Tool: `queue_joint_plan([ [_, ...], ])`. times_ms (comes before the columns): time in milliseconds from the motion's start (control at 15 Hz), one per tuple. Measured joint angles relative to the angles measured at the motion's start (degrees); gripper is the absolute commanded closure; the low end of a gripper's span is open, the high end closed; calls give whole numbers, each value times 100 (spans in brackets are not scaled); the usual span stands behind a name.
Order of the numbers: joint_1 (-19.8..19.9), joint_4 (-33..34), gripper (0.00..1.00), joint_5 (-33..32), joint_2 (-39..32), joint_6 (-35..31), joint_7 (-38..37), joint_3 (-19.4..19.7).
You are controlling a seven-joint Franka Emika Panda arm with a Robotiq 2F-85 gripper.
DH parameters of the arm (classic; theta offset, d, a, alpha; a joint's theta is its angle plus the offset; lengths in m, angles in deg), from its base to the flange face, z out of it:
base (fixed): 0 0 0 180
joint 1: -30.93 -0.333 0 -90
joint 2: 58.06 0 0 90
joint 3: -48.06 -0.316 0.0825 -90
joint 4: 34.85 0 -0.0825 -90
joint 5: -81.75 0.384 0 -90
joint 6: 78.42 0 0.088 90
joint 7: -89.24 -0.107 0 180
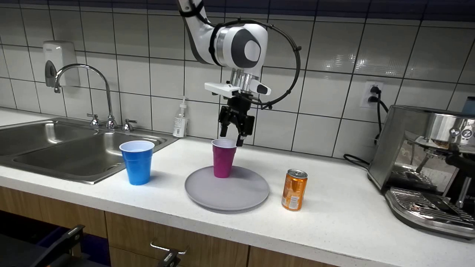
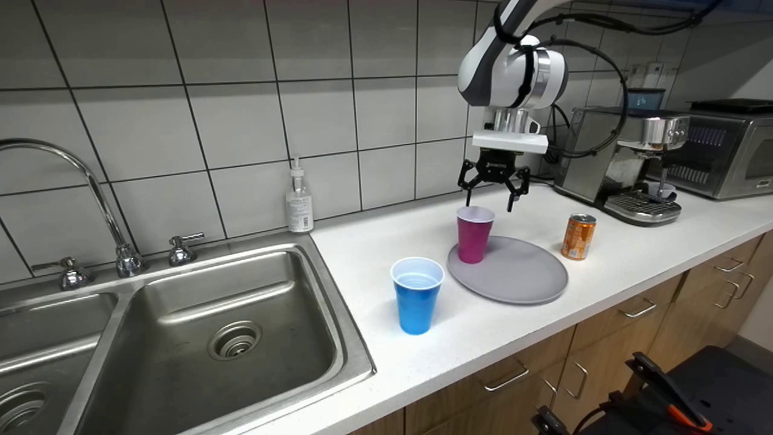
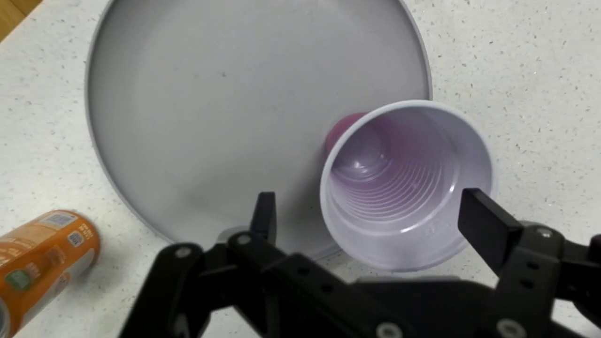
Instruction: Remove the orange can from the plate then place the cups on the plate.
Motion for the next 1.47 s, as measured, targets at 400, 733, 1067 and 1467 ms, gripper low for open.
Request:
queue_joint_plan([
  [400,-15,-531,0,-37,586,-42,573,-11],
  [733,-142,-1167,0,-170,1090,-390,914,-32],
  [1067,-289,-1789,0,-319,1502,-914,992,-107],
  [1467,-308,-1965,0,-370,1616,-1012,1008,-133],
])
